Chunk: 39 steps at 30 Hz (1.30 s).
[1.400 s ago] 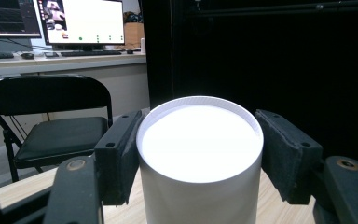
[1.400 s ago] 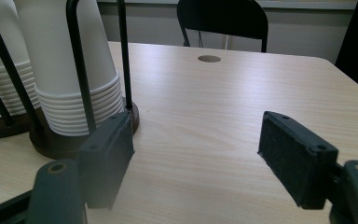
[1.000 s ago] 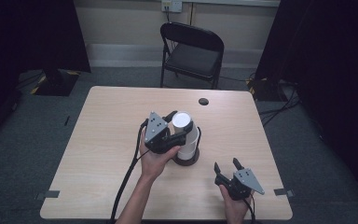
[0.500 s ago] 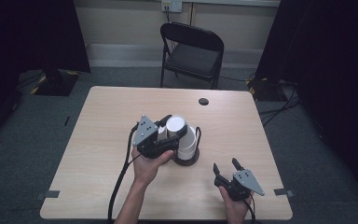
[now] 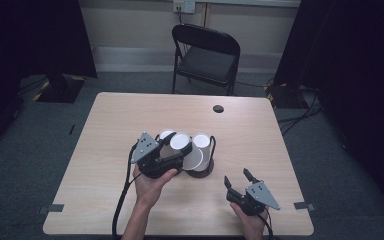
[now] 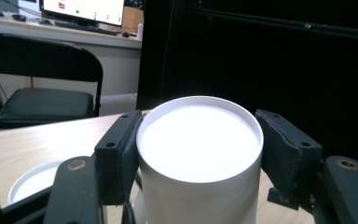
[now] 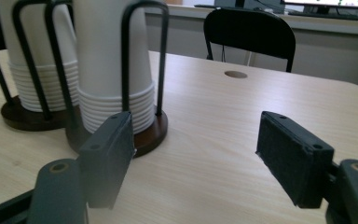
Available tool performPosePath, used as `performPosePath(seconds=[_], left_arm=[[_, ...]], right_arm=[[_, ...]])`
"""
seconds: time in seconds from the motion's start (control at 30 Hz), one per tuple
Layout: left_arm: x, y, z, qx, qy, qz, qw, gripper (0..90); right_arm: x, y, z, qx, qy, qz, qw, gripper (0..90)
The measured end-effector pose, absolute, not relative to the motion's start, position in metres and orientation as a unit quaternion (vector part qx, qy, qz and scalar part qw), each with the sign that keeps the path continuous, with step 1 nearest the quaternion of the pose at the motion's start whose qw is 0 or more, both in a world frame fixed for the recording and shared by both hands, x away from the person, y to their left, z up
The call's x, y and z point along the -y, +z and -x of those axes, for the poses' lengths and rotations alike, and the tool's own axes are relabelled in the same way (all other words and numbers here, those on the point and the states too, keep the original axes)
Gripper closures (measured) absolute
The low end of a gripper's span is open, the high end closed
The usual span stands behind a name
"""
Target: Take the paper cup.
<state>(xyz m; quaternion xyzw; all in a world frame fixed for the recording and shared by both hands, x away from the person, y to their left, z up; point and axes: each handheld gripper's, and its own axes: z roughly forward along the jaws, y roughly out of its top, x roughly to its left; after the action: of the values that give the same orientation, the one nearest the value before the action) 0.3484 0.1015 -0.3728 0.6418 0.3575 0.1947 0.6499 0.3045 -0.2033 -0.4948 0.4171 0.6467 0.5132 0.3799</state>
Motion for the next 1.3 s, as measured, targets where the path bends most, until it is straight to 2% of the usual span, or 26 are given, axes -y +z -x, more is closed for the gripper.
performPosePath(seconds=[0.27,0.53,0.77,0.93,1.3], left_arm=[[-0.107,-0.378,-0.339,-0.37,0.169,-0.631,0.661,34.7],[-0.113,-0.385,-0.331,-0.38,0.137,-0.619,0.673,34.7],[-0.119,-0.397,-0.327,-0.392,0.107,-0.613,0.678,34.7],[-0.124,-0.402,-0.32,-0.397,0.09,-0.608,0.681,34.8],[-0.135,-0.41,-0.313,-0.401,0.027,-0.589,0.701,34.8]], right_arm=[[0.187,-0.485,-0.292,-0.641,0.551,-0.373,0.383,32.1],[0.171,-0.477,-0.284,-0.647,0.59,-0.337,0.346,37.4],[0.158,-0.478,-0.282,-0.671,0.603,-0.29,0.319,37.5],[0.15,-0.476,-0.28,-0.67,0.615,-0.265,0.321,37.9],[0.139,-0.474,-0.277,-0.672,0.63,-0.223,0.319,48.0]])
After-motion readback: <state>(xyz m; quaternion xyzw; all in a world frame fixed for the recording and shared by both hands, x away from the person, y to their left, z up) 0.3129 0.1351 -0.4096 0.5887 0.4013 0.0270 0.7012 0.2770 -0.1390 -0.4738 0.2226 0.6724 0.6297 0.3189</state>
